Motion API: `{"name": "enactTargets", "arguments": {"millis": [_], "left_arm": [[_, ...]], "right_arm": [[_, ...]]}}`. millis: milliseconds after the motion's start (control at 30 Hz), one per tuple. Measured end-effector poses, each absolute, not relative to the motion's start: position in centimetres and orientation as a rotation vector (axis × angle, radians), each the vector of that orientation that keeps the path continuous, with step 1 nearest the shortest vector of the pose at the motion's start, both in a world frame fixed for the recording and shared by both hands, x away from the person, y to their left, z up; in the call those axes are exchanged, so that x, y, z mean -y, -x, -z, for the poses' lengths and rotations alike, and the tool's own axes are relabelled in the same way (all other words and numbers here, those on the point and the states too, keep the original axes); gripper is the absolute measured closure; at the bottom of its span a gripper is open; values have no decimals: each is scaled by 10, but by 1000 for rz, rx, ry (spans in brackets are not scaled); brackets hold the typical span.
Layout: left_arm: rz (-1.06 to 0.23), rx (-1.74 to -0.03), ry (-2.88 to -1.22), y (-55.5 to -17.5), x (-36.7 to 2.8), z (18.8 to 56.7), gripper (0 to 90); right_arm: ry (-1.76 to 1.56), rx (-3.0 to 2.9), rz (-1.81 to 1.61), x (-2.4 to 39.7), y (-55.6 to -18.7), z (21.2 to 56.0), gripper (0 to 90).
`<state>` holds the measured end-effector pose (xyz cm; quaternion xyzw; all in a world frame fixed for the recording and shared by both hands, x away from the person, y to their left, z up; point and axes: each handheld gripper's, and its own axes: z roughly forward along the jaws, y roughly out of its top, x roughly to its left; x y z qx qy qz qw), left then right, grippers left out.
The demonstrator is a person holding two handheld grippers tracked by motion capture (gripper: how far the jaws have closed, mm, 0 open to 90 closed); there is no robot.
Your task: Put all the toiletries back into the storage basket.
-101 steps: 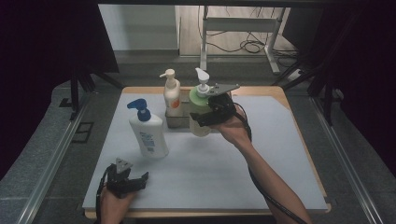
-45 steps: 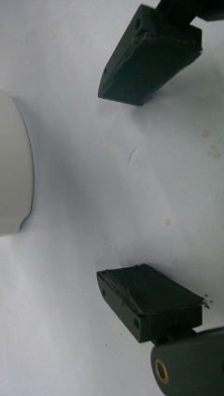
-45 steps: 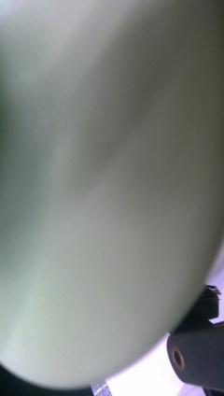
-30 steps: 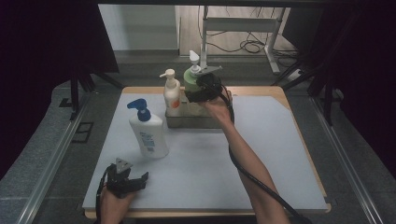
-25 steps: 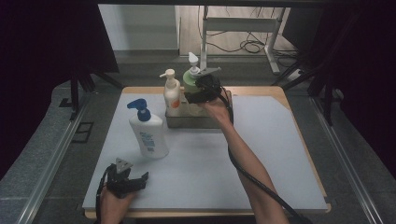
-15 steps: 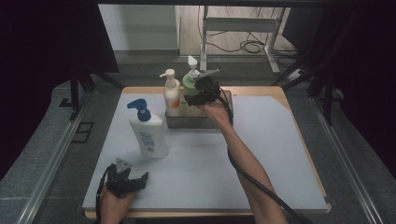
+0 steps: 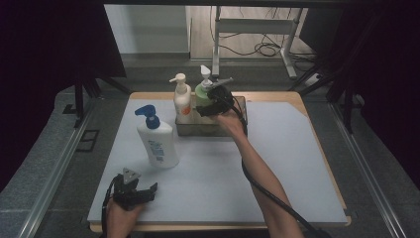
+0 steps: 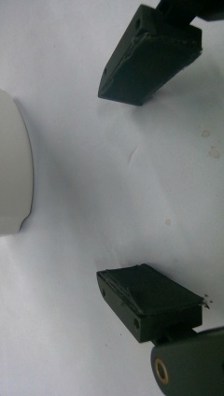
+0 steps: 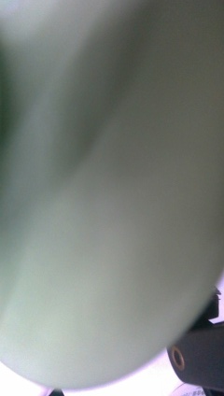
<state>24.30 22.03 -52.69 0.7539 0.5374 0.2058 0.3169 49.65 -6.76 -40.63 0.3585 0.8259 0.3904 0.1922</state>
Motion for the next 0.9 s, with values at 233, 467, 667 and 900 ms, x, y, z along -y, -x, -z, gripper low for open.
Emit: {"name": "enactTargets", "arguments": {"millis": [233,467,667,900], "left_arm": [[-542,-1414,-1985,-243,-220,527,117],[-542,-1414,-1985,-243,-220,527,117],[-542,-1415,-1985,-243,-220,527,117],[-542,-1414,-1985,-243,-220,527,117]], "right_arm": [[-1022,-2334,-1081,69,-497,413,123],[-1026,-2341,-1072,68,-498,421,123],[-1038,-2347,-1080,69,-498,423,121],[-1061,-2361,-1066,69,-500,422,115]]}}
